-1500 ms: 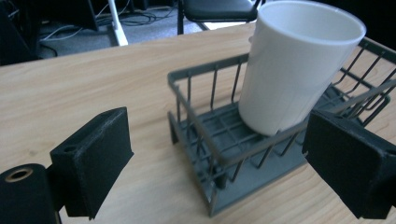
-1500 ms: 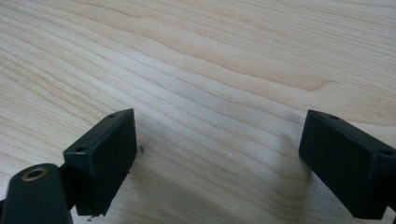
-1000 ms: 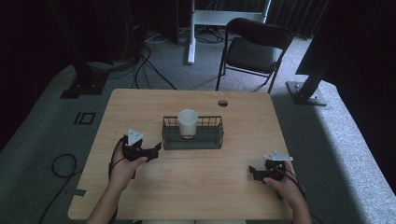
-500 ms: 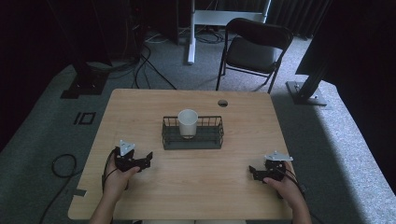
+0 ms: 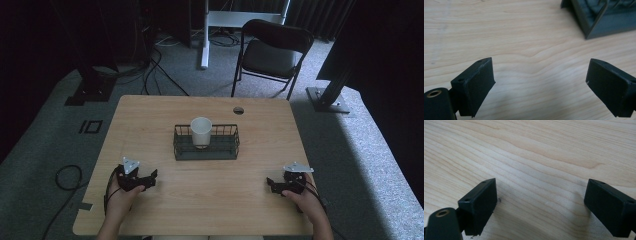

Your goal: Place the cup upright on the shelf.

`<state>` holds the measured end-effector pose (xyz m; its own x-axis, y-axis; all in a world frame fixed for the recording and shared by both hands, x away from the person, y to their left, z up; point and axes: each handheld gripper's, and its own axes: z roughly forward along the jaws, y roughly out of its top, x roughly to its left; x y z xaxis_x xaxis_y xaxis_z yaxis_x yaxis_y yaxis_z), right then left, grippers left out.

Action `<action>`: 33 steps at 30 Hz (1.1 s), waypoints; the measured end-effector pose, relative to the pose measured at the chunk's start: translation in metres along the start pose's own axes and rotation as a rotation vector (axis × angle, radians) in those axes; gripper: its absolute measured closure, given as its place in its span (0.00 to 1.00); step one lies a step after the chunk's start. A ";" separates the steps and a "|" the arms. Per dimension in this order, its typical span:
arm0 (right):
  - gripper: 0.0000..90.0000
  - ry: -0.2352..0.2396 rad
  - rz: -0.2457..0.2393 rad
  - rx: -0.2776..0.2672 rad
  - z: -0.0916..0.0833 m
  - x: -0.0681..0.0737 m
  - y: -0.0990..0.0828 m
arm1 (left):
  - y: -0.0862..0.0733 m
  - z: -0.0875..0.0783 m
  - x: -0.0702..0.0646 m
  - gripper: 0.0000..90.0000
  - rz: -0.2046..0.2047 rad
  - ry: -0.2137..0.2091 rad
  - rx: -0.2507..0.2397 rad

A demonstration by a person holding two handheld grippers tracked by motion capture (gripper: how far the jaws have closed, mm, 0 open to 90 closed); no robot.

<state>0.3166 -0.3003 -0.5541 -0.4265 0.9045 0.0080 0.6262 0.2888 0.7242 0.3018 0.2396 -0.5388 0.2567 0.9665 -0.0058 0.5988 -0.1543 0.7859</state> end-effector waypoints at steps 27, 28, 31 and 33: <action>0.12 0.000 0.000 0.000 0.000 0.000 0.000 | -0.020 -0.006 0.018 0.05 -0.058 0.140 0.129; 0.12 0.000 0.000 0.000 0.000 0.000 0.000 | -0.020 -0.006 0.020 0.04 -0.067 0.146 0.135; 0.12 0.000 0.000 0.000 0.000 0.000 0.000 | -0.021 -0.007 0.024 0.03 -0.138 0.171 0.140; 0.12 0.000 0.000 0.000 0.000 0.000 0.000 | -0.021 -0.007 0.026 0.03 -0.165 0.204 0.143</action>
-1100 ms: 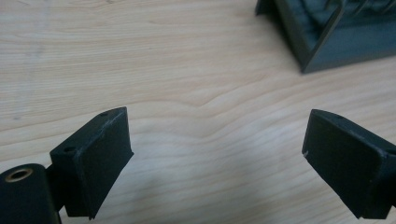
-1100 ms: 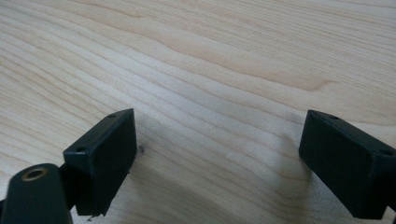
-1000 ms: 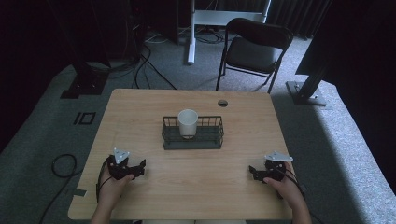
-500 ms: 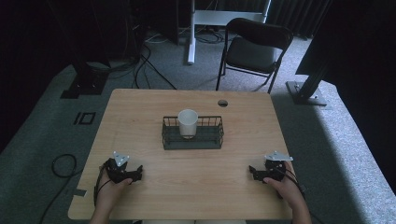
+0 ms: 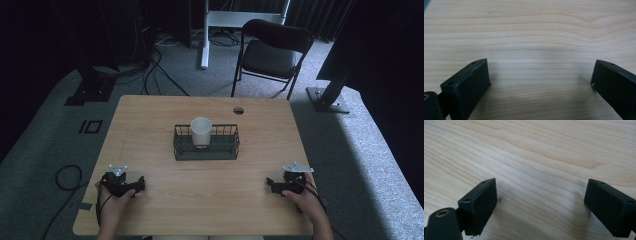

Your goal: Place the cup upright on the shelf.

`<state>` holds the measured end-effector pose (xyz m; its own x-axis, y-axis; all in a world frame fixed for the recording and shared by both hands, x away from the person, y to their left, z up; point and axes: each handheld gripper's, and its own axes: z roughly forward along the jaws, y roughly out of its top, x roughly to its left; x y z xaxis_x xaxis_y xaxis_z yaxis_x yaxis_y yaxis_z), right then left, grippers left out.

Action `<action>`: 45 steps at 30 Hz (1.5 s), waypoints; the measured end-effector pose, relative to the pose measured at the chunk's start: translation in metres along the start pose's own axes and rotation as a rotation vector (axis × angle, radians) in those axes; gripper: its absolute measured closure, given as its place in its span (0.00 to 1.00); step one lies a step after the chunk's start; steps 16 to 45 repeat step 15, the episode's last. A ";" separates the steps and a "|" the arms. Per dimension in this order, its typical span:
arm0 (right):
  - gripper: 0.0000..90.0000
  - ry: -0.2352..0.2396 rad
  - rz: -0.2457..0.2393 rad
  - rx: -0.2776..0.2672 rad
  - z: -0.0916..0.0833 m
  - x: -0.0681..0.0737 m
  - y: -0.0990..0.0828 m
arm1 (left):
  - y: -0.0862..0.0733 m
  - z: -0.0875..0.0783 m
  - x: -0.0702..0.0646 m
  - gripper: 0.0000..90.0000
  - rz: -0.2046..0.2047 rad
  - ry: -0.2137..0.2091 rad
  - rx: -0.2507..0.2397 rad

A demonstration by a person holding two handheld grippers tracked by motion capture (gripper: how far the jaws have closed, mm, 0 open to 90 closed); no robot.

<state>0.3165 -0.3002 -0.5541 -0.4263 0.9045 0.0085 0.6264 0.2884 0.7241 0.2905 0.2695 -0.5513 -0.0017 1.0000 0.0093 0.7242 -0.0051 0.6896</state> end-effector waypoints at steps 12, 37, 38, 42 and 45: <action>0.12 0.000 0.000 0.000 0.000 0.000 0.000 | 0.001 0.001 -0.001 0.02 -0.065 0.055 -0.001; 0.12 0.000 0.000 0.000 0.000 0.000 0.000 | 0.001 0.001 -0.001 0.02 -0.065 0.055 -0.001; 0.12 0.000 0.000 0.000 0.000 0.000 0.000 | 0.001 0.001 -0.001 0.02 -0.065 0.055 -0.001; 0.12 0.000 0.000 0.000 0.000 0.000 0.000 | 0.001 0.001 -0.001 0.02 -0.065 0.055 -0.001; 0.12 0.000 0.000 0.000 0.000 0.000 0.000 | 0.001 0.001 -0.001 0.02 -0.065 0.055 -0.001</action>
